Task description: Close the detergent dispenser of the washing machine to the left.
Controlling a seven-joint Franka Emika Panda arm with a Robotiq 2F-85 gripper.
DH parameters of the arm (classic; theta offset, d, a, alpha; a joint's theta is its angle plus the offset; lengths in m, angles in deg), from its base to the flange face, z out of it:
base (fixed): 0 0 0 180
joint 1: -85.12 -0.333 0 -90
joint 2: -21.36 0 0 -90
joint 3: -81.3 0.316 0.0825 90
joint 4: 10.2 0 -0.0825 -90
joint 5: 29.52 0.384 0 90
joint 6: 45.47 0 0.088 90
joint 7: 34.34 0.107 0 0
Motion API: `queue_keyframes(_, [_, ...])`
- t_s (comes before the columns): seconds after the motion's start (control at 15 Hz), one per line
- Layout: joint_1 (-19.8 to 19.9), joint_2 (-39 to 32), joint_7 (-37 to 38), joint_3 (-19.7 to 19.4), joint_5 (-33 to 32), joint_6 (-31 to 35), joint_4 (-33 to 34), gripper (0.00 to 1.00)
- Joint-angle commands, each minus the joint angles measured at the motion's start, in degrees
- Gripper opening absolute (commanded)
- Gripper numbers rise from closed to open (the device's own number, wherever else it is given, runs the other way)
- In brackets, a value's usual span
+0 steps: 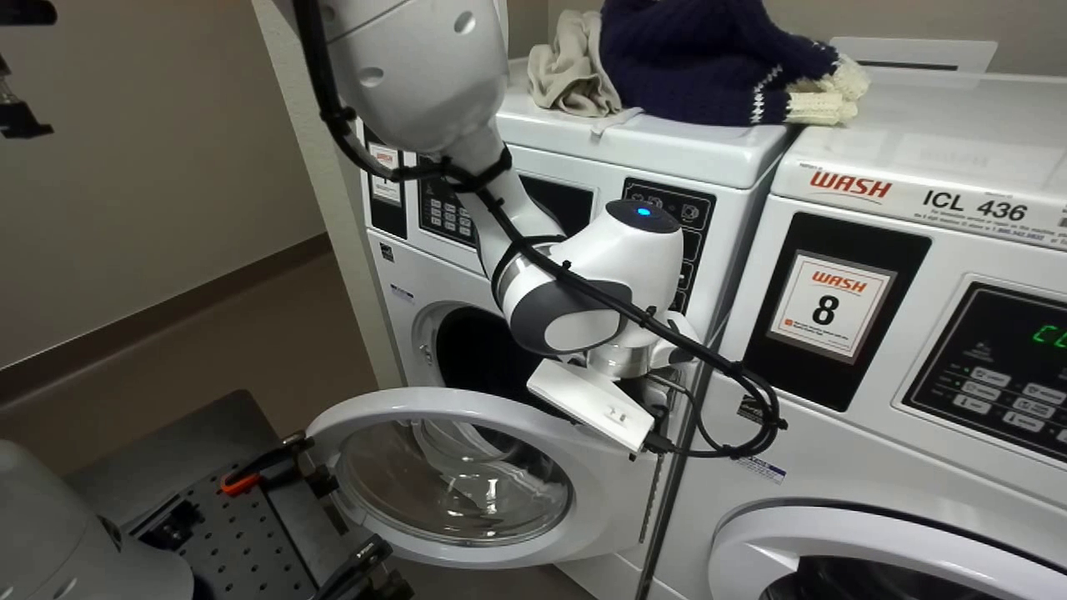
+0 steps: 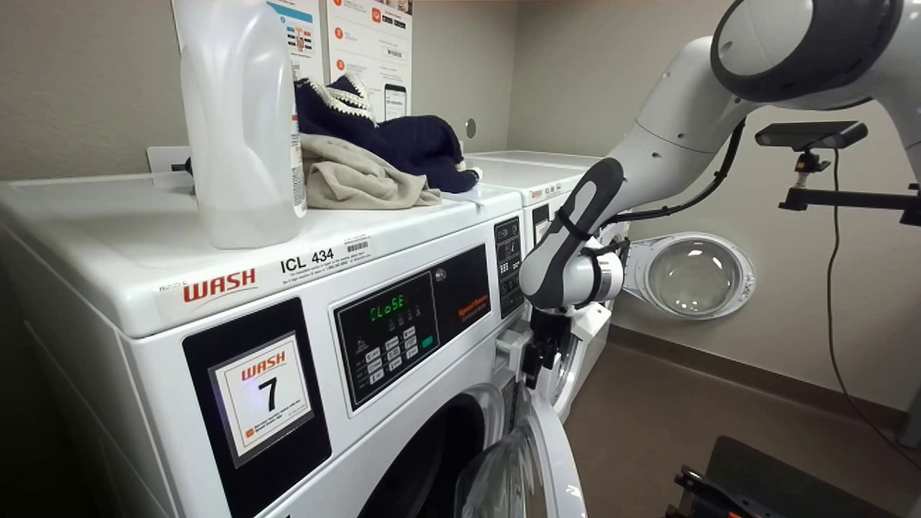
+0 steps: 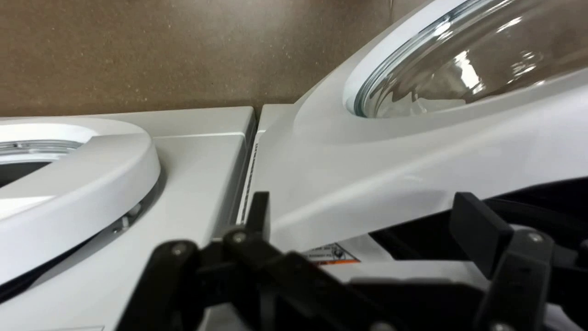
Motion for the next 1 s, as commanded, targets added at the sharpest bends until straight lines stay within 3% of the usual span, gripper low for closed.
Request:
queue_keyframes(0.0, [2.2, -1.3, 0.6, 2.7, 0.1, 1.3, 3.6, 1.0])
queue_keyframes(0.33, [3.6, -0.8, 0.3, 5.8, 1.0, 2.8, 2.8, 1.0])
queue_keyframes(0.53, [5.1, 0.5, -0.3, 8.0, 2.1, 7.3, 0.6, 1.0])
queue_keyframes(0.67, [7.7, 2.2, -1.4, 11.2, 2.8, 13.0, -2.3, 1.0])
queue_keyframes(0.93, [16.4, 3.3, -2.4, 21.4, -0.3, 26.8, -8.7, 1.0])
